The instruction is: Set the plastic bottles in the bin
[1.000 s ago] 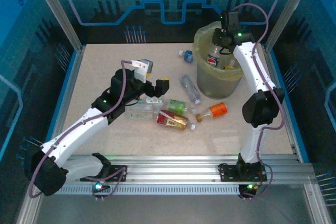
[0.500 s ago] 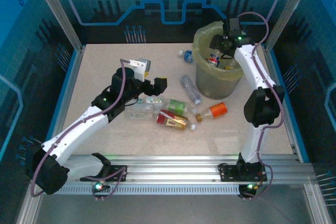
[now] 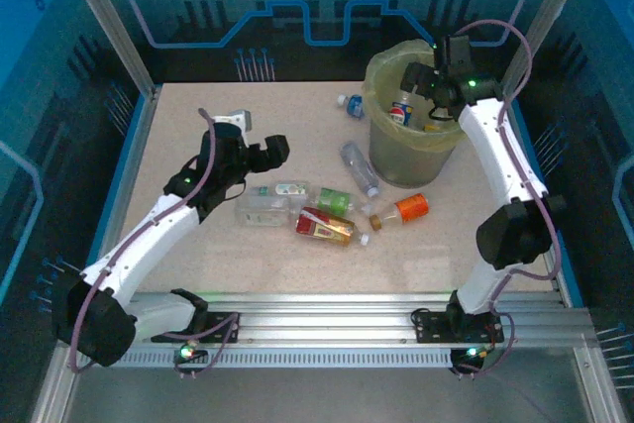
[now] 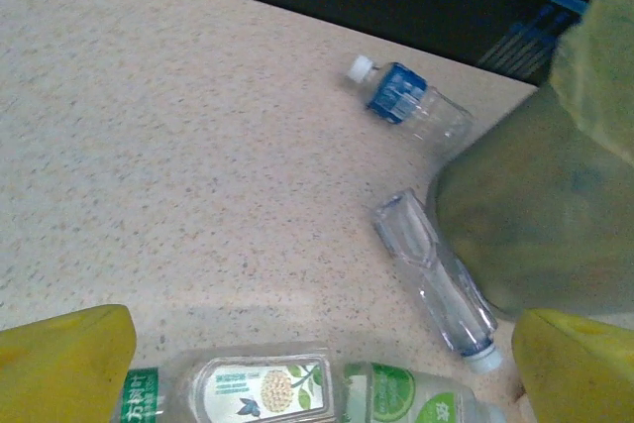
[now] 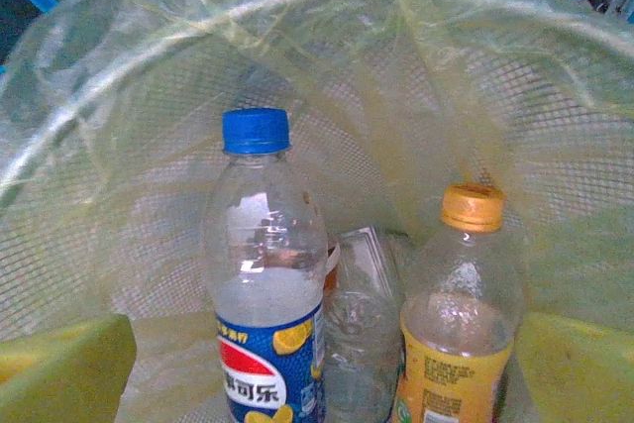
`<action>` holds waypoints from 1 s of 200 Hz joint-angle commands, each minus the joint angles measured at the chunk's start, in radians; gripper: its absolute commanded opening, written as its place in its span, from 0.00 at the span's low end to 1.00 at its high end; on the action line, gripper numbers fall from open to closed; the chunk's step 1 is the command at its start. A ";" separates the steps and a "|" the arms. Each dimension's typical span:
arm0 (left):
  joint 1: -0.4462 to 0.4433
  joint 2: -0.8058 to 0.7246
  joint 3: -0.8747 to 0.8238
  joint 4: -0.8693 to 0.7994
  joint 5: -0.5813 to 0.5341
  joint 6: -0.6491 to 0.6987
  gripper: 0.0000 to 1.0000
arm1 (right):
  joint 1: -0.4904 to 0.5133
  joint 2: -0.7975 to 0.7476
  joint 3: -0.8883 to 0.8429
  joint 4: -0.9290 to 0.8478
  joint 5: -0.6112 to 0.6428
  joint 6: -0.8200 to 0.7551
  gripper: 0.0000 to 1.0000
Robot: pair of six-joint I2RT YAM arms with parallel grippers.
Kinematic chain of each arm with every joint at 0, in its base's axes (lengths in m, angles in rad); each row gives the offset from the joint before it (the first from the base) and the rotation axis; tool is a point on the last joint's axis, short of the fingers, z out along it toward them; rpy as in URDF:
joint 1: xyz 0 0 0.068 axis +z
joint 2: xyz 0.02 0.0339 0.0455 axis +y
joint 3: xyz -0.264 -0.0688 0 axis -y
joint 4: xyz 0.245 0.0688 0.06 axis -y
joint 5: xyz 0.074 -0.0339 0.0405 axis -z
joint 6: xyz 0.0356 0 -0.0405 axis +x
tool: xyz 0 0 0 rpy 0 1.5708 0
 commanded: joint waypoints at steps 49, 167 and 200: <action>0.069 -0.042 -0.084 -0.104 -0.018 -0.192 0.99 | 0.117 -0.155 -0.053 0.001 0.081 -0.094 1.00; 0.175 -0.068 -0.232 -0.094 0.017 -0.340 0.99 | 0.591 -0.206 -0.174 -0.101 -0.049 -0.387 1.00; 0.191 -0.081 -0.245 -0.097 0.017 -0.341 0.99 | 0.705 -0.183 -0.303 -0.143 -0.038 -0.392 1.00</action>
